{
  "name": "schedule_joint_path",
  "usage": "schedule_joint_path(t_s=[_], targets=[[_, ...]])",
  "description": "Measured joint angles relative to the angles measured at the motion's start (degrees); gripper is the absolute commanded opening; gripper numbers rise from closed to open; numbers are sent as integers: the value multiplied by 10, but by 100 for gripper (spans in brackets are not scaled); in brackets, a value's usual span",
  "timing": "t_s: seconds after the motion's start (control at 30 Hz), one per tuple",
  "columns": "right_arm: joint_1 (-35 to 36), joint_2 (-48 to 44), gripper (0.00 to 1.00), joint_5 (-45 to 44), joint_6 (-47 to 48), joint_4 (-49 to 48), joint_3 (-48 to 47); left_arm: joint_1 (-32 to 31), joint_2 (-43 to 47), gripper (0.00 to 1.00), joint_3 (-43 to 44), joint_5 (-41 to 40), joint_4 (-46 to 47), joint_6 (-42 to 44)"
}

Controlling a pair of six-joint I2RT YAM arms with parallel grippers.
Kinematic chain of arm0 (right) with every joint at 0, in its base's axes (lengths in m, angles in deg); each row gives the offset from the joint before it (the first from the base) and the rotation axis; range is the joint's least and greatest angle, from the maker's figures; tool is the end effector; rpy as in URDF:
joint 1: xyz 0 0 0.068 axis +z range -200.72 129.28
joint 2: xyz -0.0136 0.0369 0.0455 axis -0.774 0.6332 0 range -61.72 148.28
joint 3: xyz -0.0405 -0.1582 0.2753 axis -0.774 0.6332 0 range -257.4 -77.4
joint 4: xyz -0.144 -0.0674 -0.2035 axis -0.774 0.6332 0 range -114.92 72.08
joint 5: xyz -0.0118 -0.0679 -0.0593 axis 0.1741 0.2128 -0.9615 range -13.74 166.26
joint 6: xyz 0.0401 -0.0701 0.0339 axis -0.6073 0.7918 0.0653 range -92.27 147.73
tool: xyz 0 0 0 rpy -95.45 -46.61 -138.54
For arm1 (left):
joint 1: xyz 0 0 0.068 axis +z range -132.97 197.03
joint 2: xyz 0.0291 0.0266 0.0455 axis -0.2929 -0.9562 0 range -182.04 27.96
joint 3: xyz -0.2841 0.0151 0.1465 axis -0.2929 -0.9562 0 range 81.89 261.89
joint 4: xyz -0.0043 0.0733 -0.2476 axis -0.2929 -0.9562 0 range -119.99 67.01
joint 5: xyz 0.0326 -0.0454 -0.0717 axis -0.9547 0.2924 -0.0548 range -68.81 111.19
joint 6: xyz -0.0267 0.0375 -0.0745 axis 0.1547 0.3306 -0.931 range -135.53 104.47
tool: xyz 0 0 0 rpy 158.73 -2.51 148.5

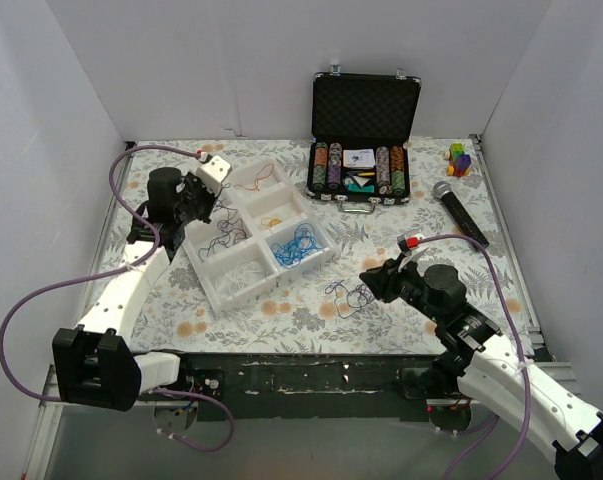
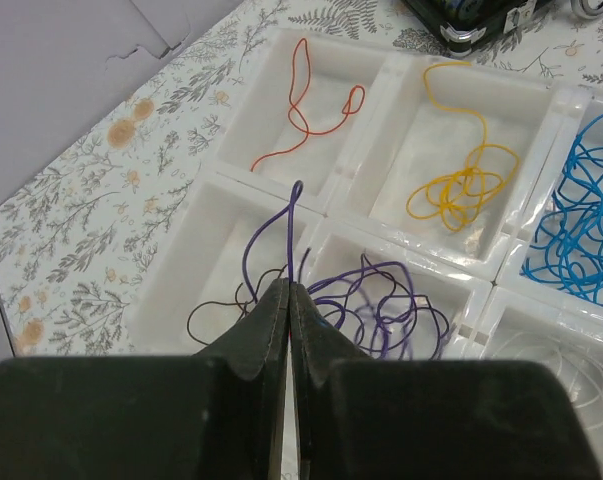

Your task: Untangle the cables

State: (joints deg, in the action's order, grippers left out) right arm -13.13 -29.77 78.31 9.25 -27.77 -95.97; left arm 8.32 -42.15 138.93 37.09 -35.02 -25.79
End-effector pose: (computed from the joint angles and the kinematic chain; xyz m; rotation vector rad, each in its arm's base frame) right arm 0.1193 0.0953 0.2537 -0.3274 1.7845 0.7373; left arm 0.2905 -0.0659 0.3481 0.1518 2.0191 -0.4892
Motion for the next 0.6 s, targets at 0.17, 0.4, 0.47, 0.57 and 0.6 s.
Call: schedule_joint_path(t_s=[0.17, 0.4, 0.47, 0.57, 0.6], targets=[[0, -10, 35, -4, 0, 2, -1, 10, 8, 0, -14, 18, 11, 6], [0, -19, 35, -7, 0, 16, -1, 12, 25, 0, -57, 32, 42, 16], [0, -19, 35, -8, 0, 19, -1, 12, 26, 0, -70, 38, 43, 16], [0, -19, 35, -8, -2, 20, -1, 12, 26, 0, -81, 48, 42, 16], [0, -19, 35, -8, -3, 20, -1, 12, 26, 0, -82, 50, 43, 17]])
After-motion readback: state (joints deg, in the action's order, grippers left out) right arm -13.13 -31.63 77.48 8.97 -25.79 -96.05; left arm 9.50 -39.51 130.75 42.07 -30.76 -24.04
